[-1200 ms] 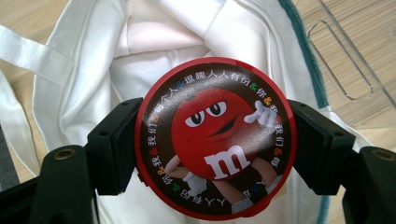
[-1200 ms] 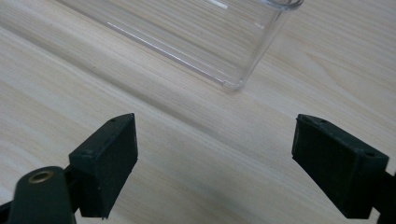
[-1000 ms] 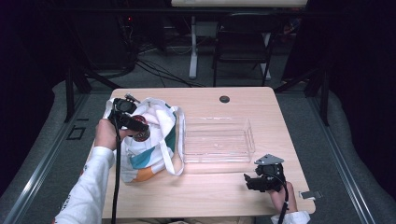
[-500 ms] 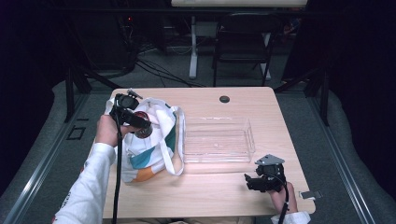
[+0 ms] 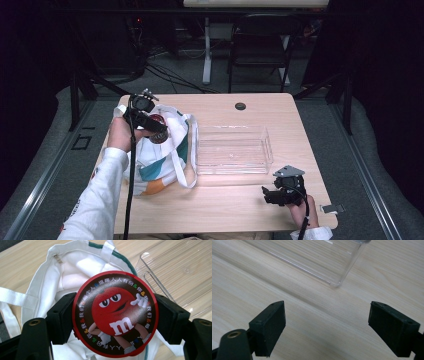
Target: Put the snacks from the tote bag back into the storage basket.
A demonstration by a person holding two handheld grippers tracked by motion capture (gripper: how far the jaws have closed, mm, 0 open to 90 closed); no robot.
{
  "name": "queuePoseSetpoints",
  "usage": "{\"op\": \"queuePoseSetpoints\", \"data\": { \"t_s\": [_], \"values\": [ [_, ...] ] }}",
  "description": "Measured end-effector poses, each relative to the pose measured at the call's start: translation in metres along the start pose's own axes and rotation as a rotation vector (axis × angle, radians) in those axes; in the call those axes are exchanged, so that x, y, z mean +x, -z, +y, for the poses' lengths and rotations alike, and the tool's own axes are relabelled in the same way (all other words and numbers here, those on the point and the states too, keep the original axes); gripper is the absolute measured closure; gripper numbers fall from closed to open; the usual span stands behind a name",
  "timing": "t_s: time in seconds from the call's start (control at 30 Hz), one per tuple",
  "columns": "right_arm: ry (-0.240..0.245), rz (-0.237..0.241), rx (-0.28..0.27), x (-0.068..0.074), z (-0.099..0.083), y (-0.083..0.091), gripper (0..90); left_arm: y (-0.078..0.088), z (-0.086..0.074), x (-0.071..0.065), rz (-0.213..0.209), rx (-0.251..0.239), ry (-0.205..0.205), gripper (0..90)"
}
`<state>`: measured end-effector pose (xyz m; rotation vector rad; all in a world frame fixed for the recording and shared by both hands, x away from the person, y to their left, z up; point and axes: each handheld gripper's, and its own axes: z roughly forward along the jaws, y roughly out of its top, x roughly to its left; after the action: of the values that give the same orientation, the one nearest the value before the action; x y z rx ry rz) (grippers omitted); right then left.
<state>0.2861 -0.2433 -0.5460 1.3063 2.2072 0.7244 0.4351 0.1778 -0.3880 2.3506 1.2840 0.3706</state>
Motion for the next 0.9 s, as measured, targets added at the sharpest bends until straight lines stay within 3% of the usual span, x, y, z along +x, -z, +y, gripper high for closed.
{"op": "queuePoseSetpoints", "data": {
  "t_s": [0.4, 0.9],
  "values": [
    [0.001, -0.002, 0.004, 0.0, 0.0, 0.001, 13.9, 0.002, 0.009, -0.006, -0.006, -0.011, -0.012, 26.2],
    [0.0, -0.002, 0.004, -0.001, 0.0, 0.001, 13.9, 0.008, 0.03, -0.026, -0.029, -0.035, -0.061, 26.2]
  ]
}}
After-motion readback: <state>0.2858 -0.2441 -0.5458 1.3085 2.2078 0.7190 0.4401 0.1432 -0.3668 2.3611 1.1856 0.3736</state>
